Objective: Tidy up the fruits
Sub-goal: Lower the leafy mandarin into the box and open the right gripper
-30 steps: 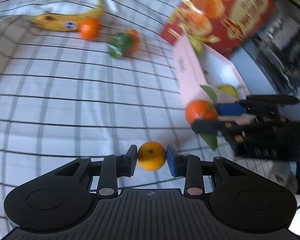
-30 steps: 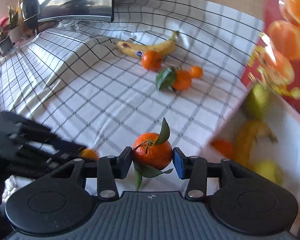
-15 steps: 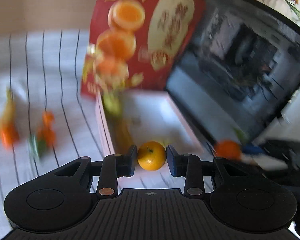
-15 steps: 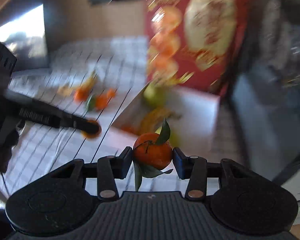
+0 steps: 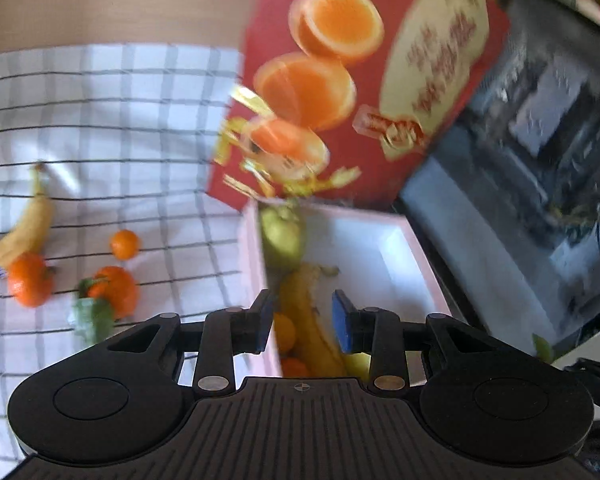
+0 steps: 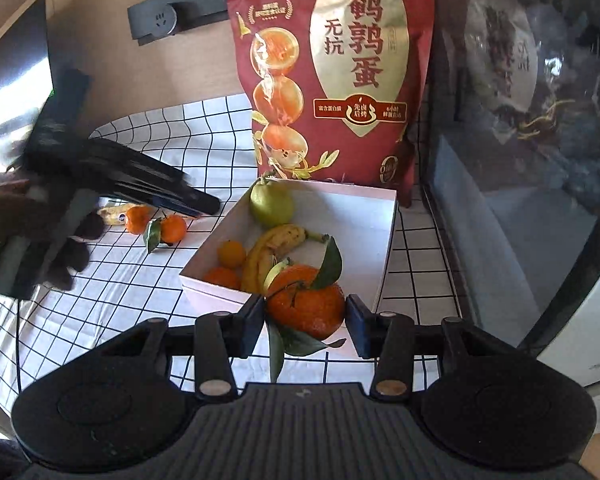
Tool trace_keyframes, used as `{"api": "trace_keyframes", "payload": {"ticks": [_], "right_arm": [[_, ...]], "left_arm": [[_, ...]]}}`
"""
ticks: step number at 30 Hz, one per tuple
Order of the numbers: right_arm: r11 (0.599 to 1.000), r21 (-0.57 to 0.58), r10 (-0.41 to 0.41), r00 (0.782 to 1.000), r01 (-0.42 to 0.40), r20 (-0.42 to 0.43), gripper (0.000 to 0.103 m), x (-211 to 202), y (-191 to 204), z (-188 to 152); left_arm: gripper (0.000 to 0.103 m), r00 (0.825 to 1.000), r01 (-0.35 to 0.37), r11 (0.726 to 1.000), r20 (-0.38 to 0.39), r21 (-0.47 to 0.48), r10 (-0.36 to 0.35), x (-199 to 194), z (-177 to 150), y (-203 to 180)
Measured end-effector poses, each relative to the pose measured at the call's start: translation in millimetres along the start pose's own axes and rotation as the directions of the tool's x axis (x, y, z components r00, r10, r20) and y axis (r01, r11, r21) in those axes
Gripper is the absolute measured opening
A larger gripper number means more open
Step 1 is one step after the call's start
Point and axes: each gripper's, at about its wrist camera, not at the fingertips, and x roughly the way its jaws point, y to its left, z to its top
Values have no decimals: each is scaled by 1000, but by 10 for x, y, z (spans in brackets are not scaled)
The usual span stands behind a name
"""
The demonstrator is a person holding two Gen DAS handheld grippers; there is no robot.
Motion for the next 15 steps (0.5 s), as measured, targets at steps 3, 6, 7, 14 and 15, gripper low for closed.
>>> {"api": "trace_keyframes", "payload": {"ticks": [3, 6, 7, 14, 15], "right_arm": [[999, 15, 31, 999, -31, -5, 44, 112, -15, 79], [996, 34, 83, 996, -82, -13, 44, 288, 4, 211], [995, 37, 96, 995, -95, -16, 44, 368, 19, 270], [980, 82, 183, 982, -179, -43, 44, 1107, 196, 823], [981, 81, 180, 982, -176, -49, 44, 1212, 229, 881]], "left_arm": [[36, 1000, -15, 999, 14, -52, 16, -215, -194, 158], [36, 1000, -22, 995, -20, -93, 20, -323, -487, 278], [36, 999, -24, 994, -39, -104, 20, -352, -615, 311], [36, 996, -47, 984, -78, -171, 34, -617, -1195, 521], [36, 997, -53, 982, -71, -179, 41, -669, -1225, 555]]}}
